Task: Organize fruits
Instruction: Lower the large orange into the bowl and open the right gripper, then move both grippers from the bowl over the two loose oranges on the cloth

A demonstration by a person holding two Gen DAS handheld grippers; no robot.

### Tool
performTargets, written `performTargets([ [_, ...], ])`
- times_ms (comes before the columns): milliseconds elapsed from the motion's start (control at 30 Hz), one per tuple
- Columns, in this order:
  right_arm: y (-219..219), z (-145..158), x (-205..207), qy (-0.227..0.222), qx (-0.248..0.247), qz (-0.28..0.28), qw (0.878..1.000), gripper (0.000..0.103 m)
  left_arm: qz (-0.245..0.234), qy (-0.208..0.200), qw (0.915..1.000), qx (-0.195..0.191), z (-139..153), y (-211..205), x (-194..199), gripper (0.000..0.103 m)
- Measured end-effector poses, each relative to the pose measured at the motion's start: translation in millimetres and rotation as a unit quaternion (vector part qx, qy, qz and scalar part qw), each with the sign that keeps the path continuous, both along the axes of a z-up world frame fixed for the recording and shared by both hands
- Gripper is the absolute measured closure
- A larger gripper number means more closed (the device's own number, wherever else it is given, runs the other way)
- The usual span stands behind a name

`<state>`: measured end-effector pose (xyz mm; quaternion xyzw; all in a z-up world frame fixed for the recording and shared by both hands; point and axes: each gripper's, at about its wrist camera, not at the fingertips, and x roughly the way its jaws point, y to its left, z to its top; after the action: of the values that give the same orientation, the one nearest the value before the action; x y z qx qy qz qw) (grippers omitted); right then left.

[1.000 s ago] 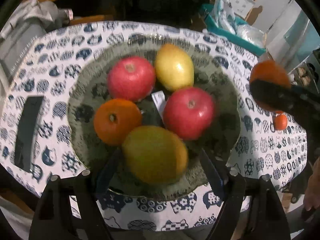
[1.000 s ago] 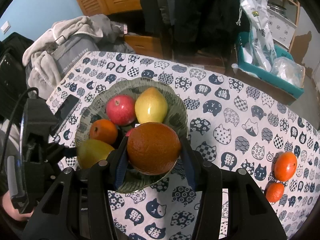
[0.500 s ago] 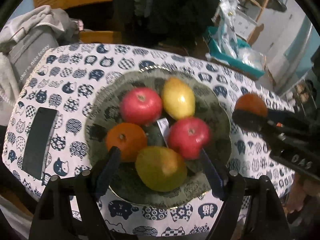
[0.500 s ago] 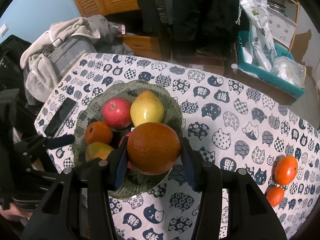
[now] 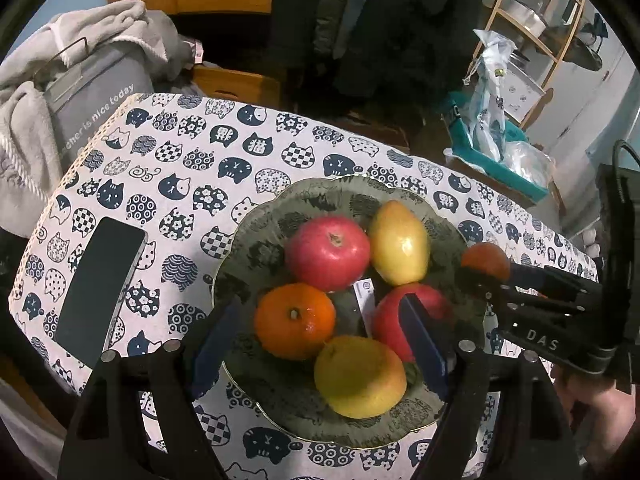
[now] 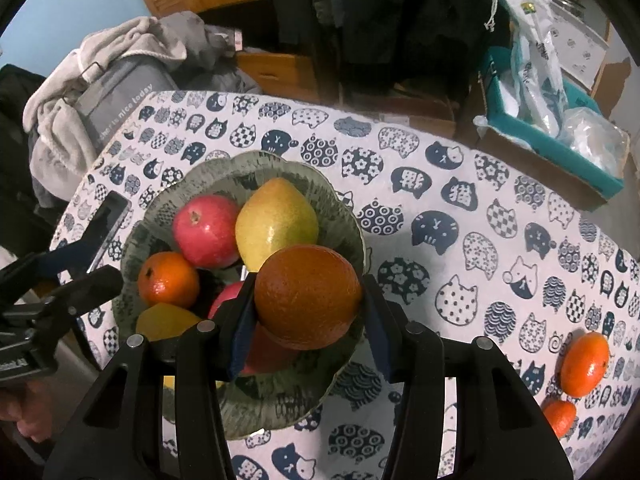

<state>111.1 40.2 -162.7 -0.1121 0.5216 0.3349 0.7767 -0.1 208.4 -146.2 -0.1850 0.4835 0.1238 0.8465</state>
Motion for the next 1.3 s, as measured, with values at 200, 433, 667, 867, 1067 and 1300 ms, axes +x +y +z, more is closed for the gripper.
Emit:
performTargets([
  [200, 6, -8, 3, 0.011, -0.002, 0.004, 1.000, 0.051, 0.000, 0.004, 1.0000, -0.002, -4, 1, 1, 0.021],
  [433, 1, 1, 5, 0.010, 0.012, -0.003, 1.000, 0.043, -0.001, -0.001, 1.0000, -0.001, -1, 0, 0, 0.021],
  [667, -16, 25, 1, -0.016, 0.026, -0.021, 0.999, 0.042, -0.003, -0.019, 0.9998, -0.001, 15, -5, -3, 0.021],
  [867, -34, 54, -3, -0.051, 0.034, -0.039, 0.997, 0.041, -0.014, -0.047, 0.9988, 0.004, 40, -15, -5, 0.021],
  [1067, -54, 86, -9, -0.074, 0.052, -0.064, 0.994, 0.040, -0.038, -0.074, 0.9960, 0.033, 64, -32, -7, 0.021],
  [1300, -74, 120, -18, -0.102, 0.071, -0.078, 0.989, 0.036, -0.062, -0.096, 0.9926, 0.042, 84, -49, -9, 0.021],
])
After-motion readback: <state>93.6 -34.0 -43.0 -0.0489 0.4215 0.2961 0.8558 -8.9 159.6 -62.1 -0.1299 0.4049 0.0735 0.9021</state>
